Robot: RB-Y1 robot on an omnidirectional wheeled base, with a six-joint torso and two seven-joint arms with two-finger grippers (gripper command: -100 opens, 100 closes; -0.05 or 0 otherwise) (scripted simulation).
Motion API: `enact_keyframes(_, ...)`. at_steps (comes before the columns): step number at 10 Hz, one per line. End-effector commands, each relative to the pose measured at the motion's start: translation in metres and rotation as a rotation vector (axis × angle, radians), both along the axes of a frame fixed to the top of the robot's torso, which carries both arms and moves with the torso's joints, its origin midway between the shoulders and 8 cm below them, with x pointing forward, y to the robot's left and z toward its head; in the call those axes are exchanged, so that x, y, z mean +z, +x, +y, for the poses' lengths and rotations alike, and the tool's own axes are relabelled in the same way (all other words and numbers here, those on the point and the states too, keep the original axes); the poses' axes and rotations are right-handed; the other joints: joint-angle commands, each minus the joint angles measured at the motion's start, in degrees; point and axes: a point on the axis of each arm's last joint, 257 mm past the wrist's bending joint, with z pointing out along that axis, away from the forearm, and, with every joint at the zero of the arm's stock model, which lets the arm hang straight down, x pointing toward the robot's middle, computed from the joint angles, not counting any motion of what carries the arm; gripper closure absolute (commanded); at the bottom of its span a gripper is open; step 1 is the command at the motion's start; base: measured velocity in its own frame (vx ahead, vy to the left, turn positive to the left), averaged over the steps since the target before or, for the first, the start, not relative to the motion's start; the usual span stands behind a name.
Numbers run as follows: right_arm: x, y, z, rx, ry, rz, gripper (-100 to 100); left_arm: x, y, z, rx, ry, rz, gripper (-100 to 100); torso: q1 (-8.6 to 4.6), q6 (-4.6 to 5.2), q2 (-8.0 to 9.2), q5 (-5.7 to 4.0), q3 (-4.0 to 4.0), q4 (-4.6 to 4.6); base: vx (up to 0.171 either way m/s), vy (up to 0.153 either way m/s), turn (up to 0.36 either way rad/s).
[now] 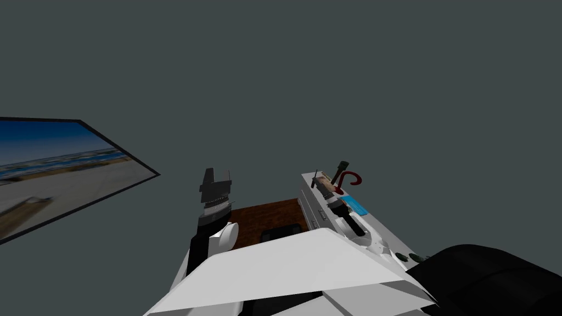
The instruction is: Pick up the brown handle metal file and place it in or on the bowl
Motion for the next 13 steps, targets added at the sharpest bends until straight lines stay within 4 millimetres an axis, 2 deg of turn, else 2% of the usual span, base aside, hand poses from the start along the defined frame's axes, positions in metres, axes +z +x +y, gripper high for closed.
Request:
enact_keyframes(1, -0.01, 0.0, -0.007, -0.003, -0.04, 0.02, -100, 0.0, 0.0, 0.0, 0.0, 0.0, 0.0, 0, 0.0, 0.0, 0.0, 0.0, 0.0, 0.0, 0.002, 0.006, 0.021)
enact_keyframes(2, -0.022, -0.003, -0.015, 0.003, -0.116, 0.043, -100, 0.0, 0.0, 0.0, 0.0, 0.0, 0.0, 0, 0.0, 0.0, 0.0, 0.0, 0.0, 0.0, 0.005, 0.008, 0.04)
enact_keyframes(3, -0.026, -0.003, -0.017, -0.001, -0.116, 0.052, -100, 0.0, 0.0, 0.0, 0.0, 0.0, 0.0, 0, -0.01, 0.0, -0.01, 0.0, 0.0, 0.0, 0.004, 0.005, 0.025)
enact_keyframes(7, -0.076, -0.02, -0.059, 0.023, -0.392, 0.162, -100, 0.0, 0.0, 0.0, 0.0, 0.0, 0.0, 0, 0.0, -0.01, -0.04, 0.0, -0.02, -0.01, 0.009, 0.009, 0.078)
enact_keyframes(8, -0.079, -0.021, -0.064, 0.021, -0.401, 0.174, -100, 0.0, 0.0, 0.0, 0.0, 0.0, 0.0, 0, -0.01, 0.0, -0.04, 0.0, -0.02, -0.01, 0.008, 0.003, 0.033)
enact_keyframes(11, -0.109, -0.037, -0.098, 0.049, -0.581, 0.259, -100, 0.0, 0.0, 0.0, 0.0, 0.0, 0.0, 0, -0.03, 0.0, -0.03, 0.0, -0.01, 0.0, 0.01, -0.001, 0.106)
enact_keyframes(12, -0.108, -0.037, -0.1, 0.052, -0.589, 0.259, -100, 0.0, 0.0, 0.0, 0.0, 0.0, 0.0, 0, -0.05, -0.01, -0.05, -0.01, -0.02, 0.0, 0.011, -0.007, 0.027)
enact_keyframes(13, -0.115, -0.042, -0.111, 0.064, -0.647, 0.286, -100, 0.0, 0.0, 0.0, 0.0, 0.0, 0.0, 0, -0.04, 0.01, -0.04, -0.01, -0.02, 0.0, 0.008, -0.002, 0.076)
